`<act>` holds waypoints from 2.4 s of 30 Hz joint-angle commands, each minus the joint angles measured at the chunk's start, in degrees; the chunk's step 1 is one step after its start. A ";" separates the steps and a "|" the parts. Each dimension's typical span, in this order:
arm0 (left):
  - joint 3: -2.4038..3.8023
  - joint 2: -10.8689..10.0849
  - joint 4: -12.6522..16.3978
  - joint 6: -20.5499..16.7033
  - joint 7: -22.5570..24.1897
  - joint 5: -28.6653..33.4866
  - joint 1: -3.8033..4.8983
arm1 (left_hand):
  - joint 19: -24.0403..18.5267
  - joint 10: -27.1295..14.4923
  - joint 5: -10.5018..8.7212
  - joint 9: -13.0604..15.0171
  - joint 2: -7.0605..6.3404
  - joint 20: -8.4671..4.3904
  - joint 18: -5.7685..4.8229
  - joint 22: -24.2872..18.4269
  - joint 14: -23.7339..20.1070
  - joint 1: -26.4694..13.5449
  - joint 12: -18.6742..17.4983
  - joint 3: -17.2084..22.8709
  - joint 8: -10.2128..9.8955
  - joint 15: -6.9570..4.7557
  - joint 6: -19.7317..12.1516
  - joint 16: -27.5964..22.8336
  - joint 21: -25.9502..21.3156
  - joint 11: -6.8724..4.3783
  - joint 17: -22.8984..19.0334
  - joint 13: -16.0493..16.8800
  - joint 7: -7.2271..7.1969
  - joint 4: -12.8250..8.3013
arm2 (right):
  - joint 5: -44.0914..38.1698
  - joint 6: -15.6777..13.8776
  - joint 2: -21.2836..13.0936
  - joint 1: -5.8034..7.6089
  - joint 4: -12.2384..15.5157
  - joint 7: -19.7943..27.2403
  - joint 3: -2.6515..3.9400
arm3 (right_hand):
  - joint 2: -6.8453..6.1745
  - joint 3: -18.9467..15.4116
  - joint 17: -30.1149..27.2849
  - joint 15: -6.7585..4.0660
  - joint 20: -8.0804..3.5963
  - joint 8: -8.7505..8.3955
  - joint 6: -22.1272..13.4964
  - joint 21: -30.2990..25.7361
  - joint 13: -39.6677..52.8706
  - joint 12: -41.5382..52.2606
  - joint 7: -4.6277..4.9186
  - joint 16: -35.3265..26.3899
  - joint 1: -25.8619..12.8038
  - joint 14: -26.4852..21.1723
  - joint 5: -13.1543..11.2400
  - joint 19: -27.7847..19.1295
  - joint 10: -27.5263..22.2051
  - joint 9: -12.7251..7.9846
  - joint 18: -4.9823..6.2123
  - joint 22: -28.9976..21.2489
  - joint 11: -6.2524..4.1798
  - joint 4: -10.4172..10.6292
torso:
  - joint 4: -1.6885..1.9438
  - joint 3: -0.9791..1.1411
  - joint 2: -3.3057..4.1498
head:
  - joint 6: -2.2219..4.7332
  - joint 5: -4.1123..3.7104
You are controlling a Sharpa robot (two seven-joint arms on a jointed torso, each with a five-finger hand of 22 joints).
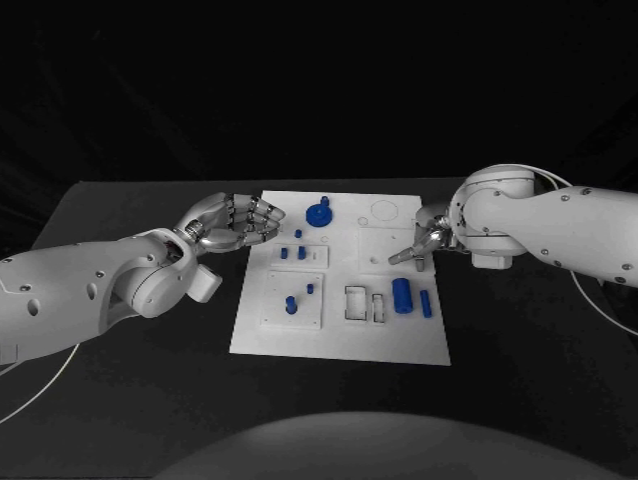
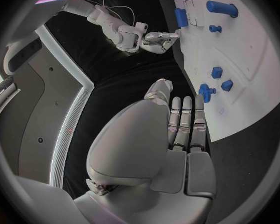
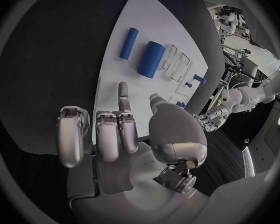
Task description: Assemble the parts on the task board
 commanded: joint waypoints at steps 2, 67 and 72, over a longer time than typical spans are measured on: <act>0.05 0.14 0.20 1.07 0.62 -0.41 0.01 | 0.20 0.29 0.11 0.06 0.36 0.09 0.35 0.10 0.08 0.12 -0.24 -0.12 0.31 0.23 0.06 0.23 0.32 0.13 -0.06 -0.10 0.32 0.14 | 3.85 4.14 1.11 -0.11 -0.69 -1.69 -0.02 | 0.23 -0.04 15.07 0.09 -0.26 -0.95 -0.90 -0.08 15.05 0.21 0.42 0.19 0.96 5.98 1.48 1.78 6.06 -0.61 -0.56 12.38 0.24 -0.62 | -0.10 -0.02 0.10 | 0.01 -0.03; 0.04 0.38 -0.24 2.62 -1.00 -0.56 0.00 | 0.21 0.32 0.11 0.06 0.24 0.20 0.27 0.30 0.12 0.15 -0.30 -0.27 0.30 0.32 0.01 0.27 0.43 0.21 -0.15 -0.24 0.39 0.17 | 11.04 0.02 1.53 -2.75 -1.48 -1.41 -0.03 | 0.46 7.95 15.07 -1.13 -1.26 0.76 0.33 -5.00 15.05 0.21 -1.26 0.19 7.00 5.98 24.42 -1.03 6.06 7.02 0.65 10.75 -1.23 -11.92 | 0.00 -0.08 -0.05 | 0.01 1.97; 0.04 0.35 -0.28 2.67 -1.08 -0.56 0.00 | 0.21 0.32 0.11 0.06 0.24 0.20 0.27 0.30 0.12 0.15 -0.30 -0.27 0.30 0.32 0.01 0.27 0.43 0.21 -0.15 -0.24 0.39 0.17 | 14.71 -1.45 1.09 -2.29 -0.94 -1.27 -0.01 | 0.55 8.59 15.07 -1.21 -1.31 0.93 0.24 -5.39 15.05 0.21 -1.32 0.19 6.69 5.98 25.14 -1.21 6.06 7.62 0.73 10.63 -1.28 -12.17 | -0.02 -0.10 -0.10 | 0.01 2.17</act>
